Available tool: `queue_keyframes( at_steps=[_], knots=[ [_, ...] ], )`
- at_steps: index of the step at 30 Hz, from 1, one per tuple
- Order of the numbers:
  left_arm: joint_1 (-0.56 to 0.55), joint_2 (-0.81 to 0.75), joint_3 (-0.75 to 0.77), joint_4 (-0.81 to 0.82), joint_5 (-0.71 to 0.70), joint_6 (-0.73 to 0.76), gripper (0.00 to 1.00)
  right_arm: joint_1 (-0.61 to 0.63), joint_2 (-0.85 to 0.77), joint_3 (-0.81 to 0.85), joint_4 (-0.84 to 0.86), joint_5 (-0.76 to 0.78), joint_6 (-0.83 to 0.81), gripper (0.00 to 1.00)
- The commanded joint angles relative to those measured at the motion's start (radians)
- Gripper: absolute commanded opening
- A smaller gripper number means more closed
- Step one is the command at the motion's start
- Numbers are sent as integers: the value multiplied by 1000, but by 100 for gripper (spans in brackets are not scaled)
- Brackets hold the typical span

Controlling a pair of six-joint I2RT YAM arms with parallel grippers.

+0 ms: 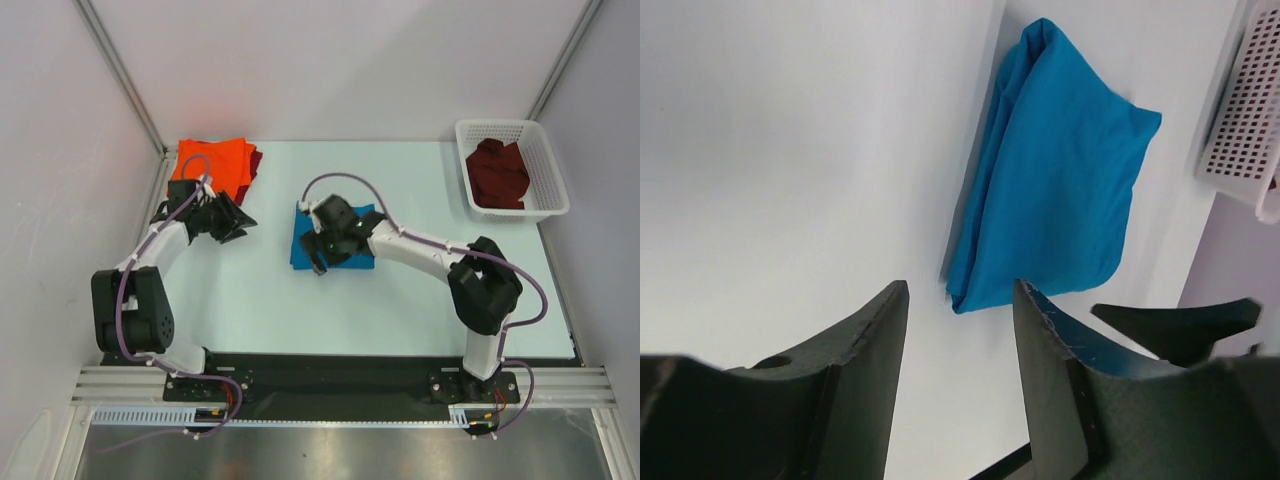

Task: Fold and stack the t-shirts
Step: Neatly place the folded tshirt to the corner

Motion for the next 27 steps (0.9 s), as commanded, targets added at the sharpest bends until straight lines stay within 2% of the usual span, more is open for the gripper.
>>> queue_keyframes(
  at_steps=[1, 4, 5, 10, 17, 27],
  knots=[
    [0, -51, -40, 50, 18, -59, 52, 80, -44, -98, 172, 267, -295, 85],
    [11, -86, -121, 113, 50, -101, 52, 146, -19, -123, 258, 349, -474, 93],
    [12, -107, -139, 148, 59, -112, 52, 155, -4, -118, 269, 358, -510, 99],
    [49, -124, -212, 221, 104, -150, 53, 202, 57, -120, 375, 406, -714, 100],
    [75, -134, -251, 238, 125, -153, 53, 248, 159, -86, 392, 326, -786, 100],
    [83, -141, -295, 282, 157, -172, 53, 272, 280, -3, 412, 383, -823, 92]
  ],
)
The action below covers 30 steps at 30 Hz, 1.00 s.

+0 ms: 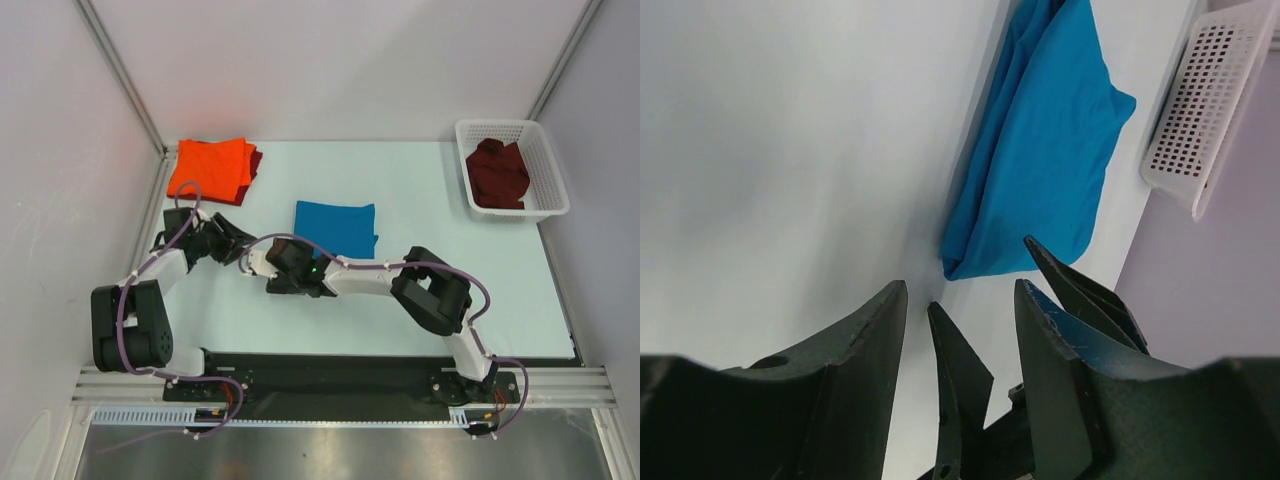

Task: Fold and stack the t-shirts
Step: Neatly place the folded tshirt to the corner

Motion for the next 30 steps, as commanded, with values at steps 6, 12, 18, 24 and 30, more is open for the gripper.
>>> queue_keyframes(
  at_steps=[6, 12, 18, 24, 30],
  knots=[
    [28, -42, -23, 59, 49, 4, 53, -48, 58, 42, -33, -9, -4, 83],
    [40, -34, -36, 72, 65, 7, 53, -60, 27, -2, -41, -40, -7, 79],
    [42, -20, -36, 82, 71, 9, 53, -70, 72, 36, -53, -94, 3, 73],
    [40, -3, -46, 101, 88, 1, 53, -70, 102, 61, -78, -130, 31, 44],
    [42, 38, -48, 101, 103, 28, 53, -73, 98, 102, -122, -137, 89, 15]
  ],
)
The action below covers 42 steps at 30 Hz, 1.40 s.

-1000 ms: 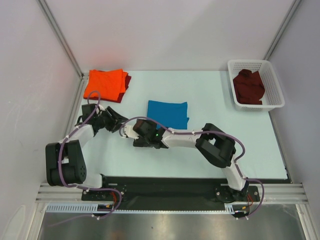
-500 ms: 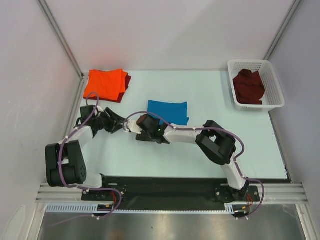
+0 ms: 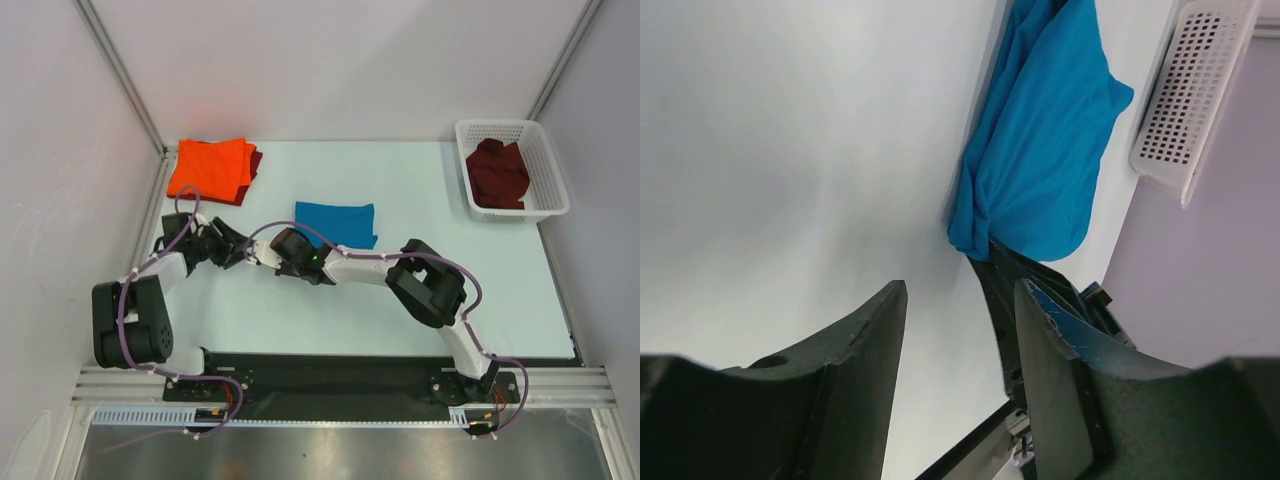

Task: Fold and stack the t-shirts
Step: Neatly place the folded tshirt to the corner

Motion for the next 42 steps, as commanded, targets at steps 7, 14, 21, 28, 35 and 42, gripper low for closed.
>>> queue_keyframes(
  at_steps=[7, 14, 21, 28, 35, 42],
  knots=[
    [9, 106, 1, 109, 112, 9, 57, -43, -65, 32, -107, -66, 165, 0],
    [-72, 186, 30, 205, 148, -115, 67, -88, -138, 35, -125, -90, 225, 0],
    [-160, 275, 100, 258, 125, -264, 79, -113, -163, 30, -148, -124, 229, 0],
    [-268, 411, 157, 399, 119, -457, 82, -119, -184, 18, -142, -130, 231, 0],
    [-301, 496, 205, 387, 94, -505, 83, -125, -218, -8, -118, -145, 251, 0],
    [-328, 546, 255, 397, 91, -548, 84, -128, -237, -30, -102, -153, 257, 0]
  ],
)
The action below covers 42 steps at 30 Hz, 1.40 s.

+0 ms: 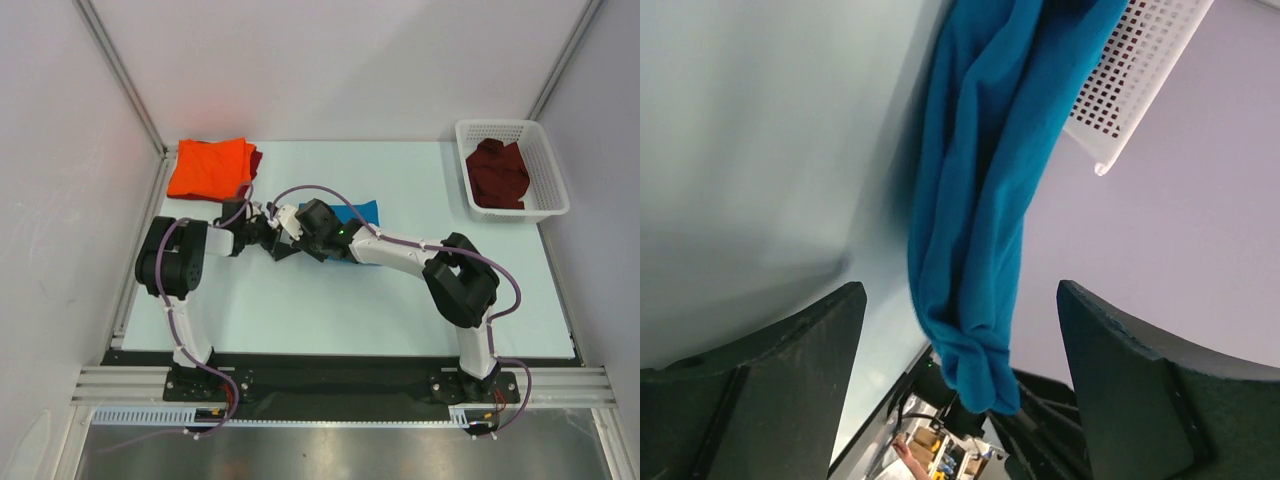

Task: Fold and stack the t-shirts
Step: Neatly place the folded tshirt to the corner

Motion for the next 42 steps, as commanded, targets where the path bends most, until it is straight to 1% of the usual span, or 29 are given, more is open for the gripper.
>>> queue_keyframes(
  at_steps=[1, 3, 6, 9, 13, 18, 22, 25, 28, 29, 31, 32, 33, 35, 36, 37, 38, 39, 40, 42],
  knots=[
    [-26, 31, 29, 22, -17, -59, 84, -3, -53, -6, 31, -15, 17, 0],
    [-37, 35, 45, 28, -33, -76, 84, -3, -55, -9, 37, -18, 21, 0],
    [-55, 55, 88, -37, -50, -49, 83, -6, -55, -6, 43, -21, 25, 0],
    [-63, 59, 74, -30, -66, -68, 82, -12, -62, -9, 49, -27, 33, 0],
    [-84, 65, 105, -105, -101, -26, 79, -17, -67, -14, 52, -35, 37, 0],
    [-90, 81, 112, -107, -136, -21, 75, -18, -78, -30, 61, -41, 42, 0],
    [-98, 111, 151, -103, -141, -10, 75, -20, -84, -41, 66, -47, 40, 0],
    [-99, 121, 157, -79, -138, -19, 71, -21, -82, -44, 69, -50, 40, 0],
    [-103, 126, 175, -84, -139, 7, 68, -24, -82, -44, 69, -56, 42, 0],
    [-103, 126, 172, -79, -138, 10, 66, -26, -82, -44, 69, -59, 42, 0],
    [-103, 123, 169, -71, -144, 17, 58, -24, -79, -38, 68, -61, 47, 0],
    [-103, 121, 174, -74, -147, 25, 50, -23, -79, -38, 65, -61, 50, 0],
    [-103, 123, 177, -77, -162, 48, 37, -21, -82, -40, 63, -64, 56, 1],
    [-103, 135, 206, -94, -168, 86, 27, -18, -85, -49, 65, -67, 63, 4],
    [-103, 141, 218, -102, -165, 100, 15, -15, -87, -53, 69, -67, 76, 6],
    [-103, 141, 242, -114, -165, 117, 3, -15, -87, -55, 68, -65, 83, 14],
    [-103, 141, 259, -132, -171, 164, 0, -14, -90, -52, 63, -56, 91, 21],
    [-103, 134, 275, -157, -190, 197, 0, -9, -96, -52, 57, -50, 109, 28],
    [-103, 128, 295, -178, -196, 226, 0, -7, -102, -44, 49, -38, 122, 43],
    [-103, 97, 322, -229, -214, 321, 0, -12, -128, -38, 11, 7, 177, 57]
  ],
)
